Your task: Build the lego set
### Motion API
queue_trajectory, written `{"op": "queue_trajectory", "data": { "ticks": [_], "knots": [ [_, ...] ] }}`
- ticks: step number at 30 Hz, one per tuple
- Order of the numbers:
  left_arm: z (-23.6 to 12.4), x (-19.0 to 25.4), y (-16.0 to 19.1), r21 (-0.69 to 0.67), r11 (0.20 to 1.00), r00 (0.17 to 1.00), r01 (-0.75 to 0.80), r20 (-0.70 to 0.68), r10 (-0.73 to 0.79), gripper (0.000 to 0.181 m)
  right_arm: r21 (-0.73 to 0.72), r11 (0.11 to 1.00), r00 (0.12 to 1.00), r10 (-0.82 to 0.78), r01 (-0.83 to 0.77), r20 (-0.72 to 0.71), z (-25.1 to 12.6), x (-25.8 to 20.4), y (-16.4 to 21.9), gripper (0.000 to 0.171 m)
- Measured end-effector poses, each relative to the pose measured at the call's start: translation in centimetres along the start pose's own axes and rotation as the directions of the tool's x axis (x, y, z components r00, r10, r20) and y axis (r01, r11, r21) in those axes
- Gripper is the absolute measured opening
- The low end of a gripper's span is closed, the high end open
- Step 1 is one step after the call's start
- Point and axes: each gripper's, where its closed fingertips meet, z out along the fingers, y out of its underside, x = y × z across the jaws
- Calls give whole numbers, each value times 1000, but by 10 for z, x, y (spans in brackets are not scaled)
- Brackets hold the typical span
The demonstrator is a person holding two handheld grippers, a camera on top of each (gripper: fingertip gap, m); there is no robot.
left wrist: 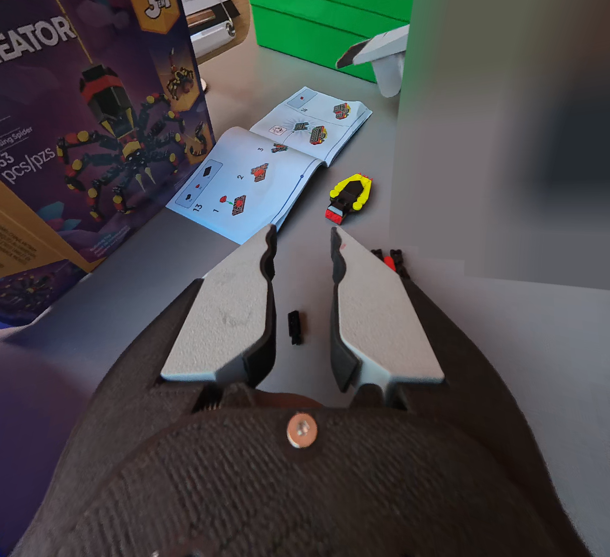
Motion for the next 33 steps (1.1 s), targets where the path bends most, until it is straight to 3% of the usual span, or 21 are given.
{"op": "queue_trajectory", "data": {
  "ticks": [6,14,26,33],
  "knots": [
    [4,-8,6,-15,999,999,28,-29,-28,32,-87,990,993,-112,115,41,18,-16,11,42],
    [-6,-27,0,32,989,989,143,30,-144,27,-46,990,991,-130,131,20,6,-9,4,36],
    [-1,-27,9,-2,993,991,119,61,-119,21,-73,983,985,-169,166,-27,4,-1,7,36],
    [2,-18,14,-45,996,997,71,32,-70,22,-177,950,964,-265,257,-24,7,7,17,41]
  ]
}}
